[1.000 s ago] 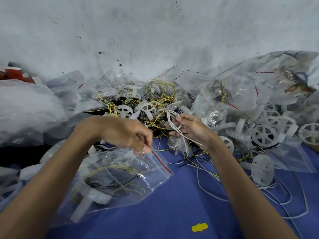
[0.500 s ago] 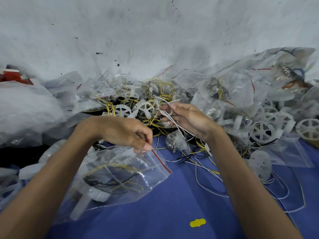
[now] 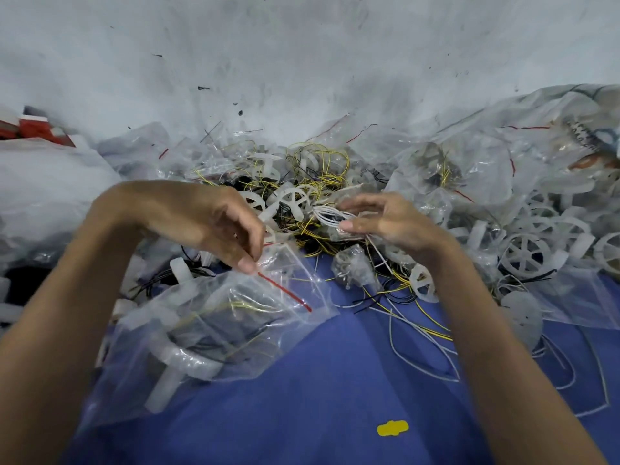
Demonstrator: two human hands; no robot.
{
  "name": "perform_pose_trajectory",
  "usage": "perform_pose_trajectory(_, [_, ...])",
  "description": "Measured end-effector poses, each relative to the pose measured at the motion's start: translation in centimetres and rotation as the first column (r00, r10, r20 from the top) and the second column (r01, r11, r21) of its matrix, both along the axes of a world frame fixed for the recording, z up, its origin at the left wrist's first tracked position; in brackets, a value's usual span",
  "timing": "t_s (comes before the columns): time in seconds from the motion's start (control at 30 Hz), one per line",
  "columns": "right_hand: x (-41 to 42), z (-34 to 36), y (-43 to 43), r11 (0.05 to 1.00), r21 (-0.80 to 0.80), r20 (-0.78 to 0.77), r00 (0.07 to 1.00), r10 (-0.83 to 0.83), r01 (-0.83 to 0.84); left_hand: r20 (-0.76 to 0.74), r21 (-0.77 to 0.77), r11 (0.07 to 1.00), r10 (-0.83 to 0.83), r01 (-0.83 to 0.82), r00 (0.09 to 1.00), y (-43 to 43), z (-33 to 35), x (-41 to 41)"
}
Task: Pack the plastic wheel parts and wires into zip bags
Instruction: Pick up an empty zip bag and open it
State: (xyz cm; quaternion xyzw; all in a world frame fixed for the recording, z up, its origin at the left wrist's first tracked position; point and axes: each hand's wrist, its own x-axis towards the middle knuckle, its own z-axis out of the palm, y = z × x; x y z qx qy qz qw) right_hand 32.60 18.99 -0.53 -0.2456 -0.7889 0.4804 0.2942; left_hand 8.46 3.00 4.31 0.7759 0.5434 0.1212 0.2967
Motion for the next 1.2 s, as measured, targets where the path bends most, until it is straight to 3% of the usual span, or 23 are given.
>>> perform_pose_trajectory(0.1, [-1.1,-0.9,0.3,0.990,0.030,0.174,0.974,-0.143,0.140,-0.018,0.114,0.989,0.100,-0.097,0.995,-0.5,0.0,-1.2])
perform_pose_trajectory(0.2, [-2.2,-1.5,-0.3,0.990,0.127,0.550,0.835,-0.014,-0.066,0.098,0.105,0.994,0.006,-0.016,0.995,-0.5,0.8,-0.5])
perform_pose_trajectory(0.27, [-2.6,-1.1,-1.3,0.966,0.164,0.652,0.757,0.047,-0.200,0.109,0.145,0.989,0.014,-0.030,0.994,-0.9,1.3,-0.5])
perform_pose_trajectory(0.37, [-2.8,0.5,-3.0,0.948,0.250,0.542,0.840,0.031,-0.197,0.064,0.185,0.977,0.090,-0.101,0.994,-1.3,1.5,-1.4])
perform_pose_trajectory(0.47, [-3.4,2.2,-5.2,0.980,0.137,0.253,0.962,0.106,-0.144,0.200,0.217,0.974,0.018,-0.062,0.980,-2.0,2.3,0.0])
perform_pose_trajectory(0.57, [-3.5,3.4,-6.7,0.969,0.167,0.146,0.977,0.157,-0.181,0.232,0.256,0.964,0.009,-0.070,0.973,-2.3,3.0,2.1])
perform_pose_trajectory(0.63, [-3.6,3.7,-7.4,0.934,0.192,0.285,0.928,0.241,-0.301,0.238,0.270,0.958,0.029,-0.094,0.971,-2.1,3.0,2.8])
perform_pose_trajectory(0.73, [-3.4,3.2,-8.0,0.879,0.166,0.610,0.747,0.265,-0.447,0.220,0.310,0.948,-0.004,-0.066,0.976,-1.4,2.1,4.9])
perform_pose_trajectory(0.83, [-3.0,0.9,-7.3,0.937,0.223,0.737,0.675,0.019,-0.269,0.177,0.359,0.933,-0.031,-0.035,0.984,-0.3,1.1,6.8])
perform_pose_trajectory(0.93, [-2.8,-2.3,-6.6,0.943,0.332,0.709,0.665,-0.234,-0.023,0.154,0.409,0.912,-0.060,-0.008,0.986,0.3,0.3,7.7])
perform_pose_trajectory(1.03, [-3.2,-3.1,-7.8,0.948,0.259,0.579,0.756,-0.305,0.184,0.133,0.436,0.900,-0.073,0.008,0.988,0.5,0.1,7.6])
perform_pose_trajectory(1.2, [-2.4,-2.0,-7.7,0.995,0.101,0.639,0.768,-0.045,-0.026,0.214,0.381,0.921,-0.001,-0.083,0.977,0.1,0.8,6.1])
